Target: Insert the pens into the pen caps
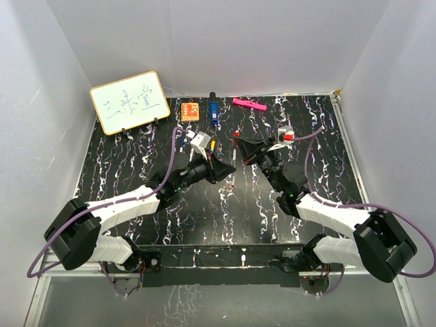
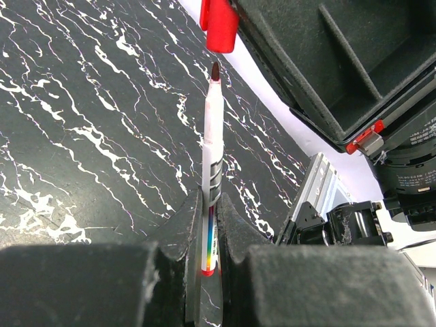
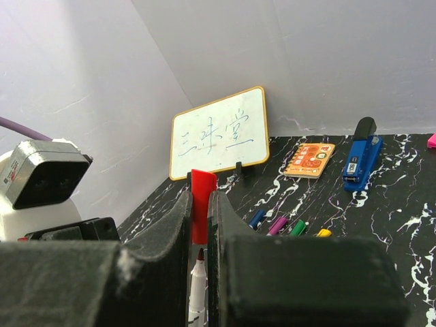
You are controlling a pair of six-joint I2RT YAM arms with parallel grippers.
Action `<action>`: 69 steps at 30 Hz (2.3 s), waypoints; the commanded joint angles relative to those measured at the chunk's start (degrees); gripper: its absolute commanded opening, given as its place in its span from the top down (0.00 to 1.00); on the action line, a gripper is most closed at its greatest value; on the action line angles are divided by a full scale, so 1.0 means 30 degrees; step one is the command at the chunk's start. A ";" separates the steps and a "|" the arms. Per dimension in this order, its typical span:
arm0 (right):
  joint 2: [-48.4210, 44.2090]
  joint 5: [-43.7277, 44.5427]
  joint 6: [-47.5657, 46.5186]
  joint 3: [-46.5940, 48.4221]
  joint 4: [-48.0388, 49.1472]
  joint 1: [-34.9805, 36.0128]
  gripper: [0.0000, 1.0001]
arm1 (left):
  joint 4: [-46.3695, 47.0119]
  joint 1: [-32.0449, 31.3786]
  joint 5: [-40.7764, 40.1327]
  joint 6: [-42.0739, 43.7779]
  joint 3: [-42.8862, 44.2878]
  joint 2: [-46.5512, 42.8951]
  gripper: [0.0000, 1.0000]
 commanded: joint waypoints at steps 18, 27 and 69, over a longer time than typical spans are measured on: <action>-0.0233 -0.0444 0.0130 -0.0217 0.0568 -0.0013 1.00 | 0.0923 0.0044 -0.0213 0.0184 0.0139 -0.0715 1.00; -0.0377 -0.0330 0.0071 -0.0291 0.0358 -0.0018 1.00 | 0.0922 0.0033 -0.0362 0.0216 0.0030 -0.0909 1.00; 0.0054 -0.3816 0.0190 0.0330 -0.1984 -0.0027 1.00 | 0.2238 0.0422 -0.0822 0.0960 0.1836 -0.0244 1.00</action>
